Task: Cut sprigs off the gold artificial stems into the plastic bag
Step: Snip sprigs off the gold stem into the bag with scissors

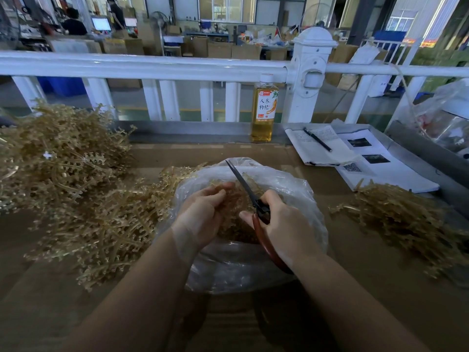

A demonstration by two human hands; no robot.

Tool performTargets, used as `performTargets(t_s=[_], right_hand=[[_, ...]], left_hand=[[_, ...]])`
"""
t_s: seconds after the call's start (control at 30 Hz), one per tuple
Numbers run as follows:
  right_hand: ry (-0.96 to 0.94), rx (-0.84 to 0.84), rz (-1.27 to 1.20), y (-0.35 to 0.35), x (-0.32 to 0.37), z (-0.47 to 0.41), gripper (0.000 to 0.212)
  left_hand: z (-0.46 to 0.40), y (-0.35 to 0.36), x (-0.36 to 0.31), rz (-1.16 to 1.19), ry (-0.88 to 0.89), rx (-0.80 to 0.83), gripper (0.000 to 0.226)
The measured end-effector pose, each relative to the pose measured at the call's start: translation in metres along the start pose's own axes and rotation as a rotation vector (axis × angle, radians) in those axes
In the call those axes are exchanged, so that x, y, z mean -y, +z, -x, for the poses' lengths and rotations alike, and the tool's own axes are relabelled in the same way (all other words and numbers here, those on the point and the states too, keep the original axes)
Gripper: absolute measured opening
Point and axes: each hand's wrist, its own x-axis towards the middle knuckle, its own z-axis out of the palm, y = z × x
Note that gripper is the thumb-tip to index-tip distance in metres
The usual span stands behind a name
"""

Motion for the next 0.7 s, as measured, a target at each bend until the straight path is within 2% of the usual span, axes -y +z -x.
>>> performTargets(t_s=[0.13, 0.23, 0.3, 0.37, 0.5, 0.57, 0.7], right_hand=[[0.006, 0.007, 0.007, 0.0, 0.001, 0.0, 0.031], [0.02, 0.023, 0.027, 0.001, 0.001, 0.0, 0.031], [0.03, 0.032, 0.051, 0.001, 0.002, 0.001, 0.032], [0.037, 0.026, 0.074, 0.001, 0.003, 0.001, 0.032], [0.043, 0.025, 0.075, 0.002, 0.004, 0.002, 0.031], [0.036, 0.018, 0.076, 0.003, 0.003, 0.002, 0.032], [0.058, -0.005, 0.039, 0.004, 0.001, 0.002, 0.033]], left_hand=[[-0.001, -0.002, 0.002, -0.106, 0.006, -0.079, 0.013], [-0.001, -0.005, 0.003, -0.066, -0.029, -0.02, 0.014], [0.0, -0.008, 0.004, -0.064, -0.048, 0.034, 0.024], [0.001, -0.011, 0.005, -0.147, -0.055, 0.063, 0.029], [0.002, -0.014, 0.007, -0.389, -0.025, 0.106, 0.018], [0.001, -0.012, 0.008, -0.487, 0.025, 0.081, 0.014], [-0.007, -0.006, 0.009, -0.471, 0.191, -0.074, 0.011]])
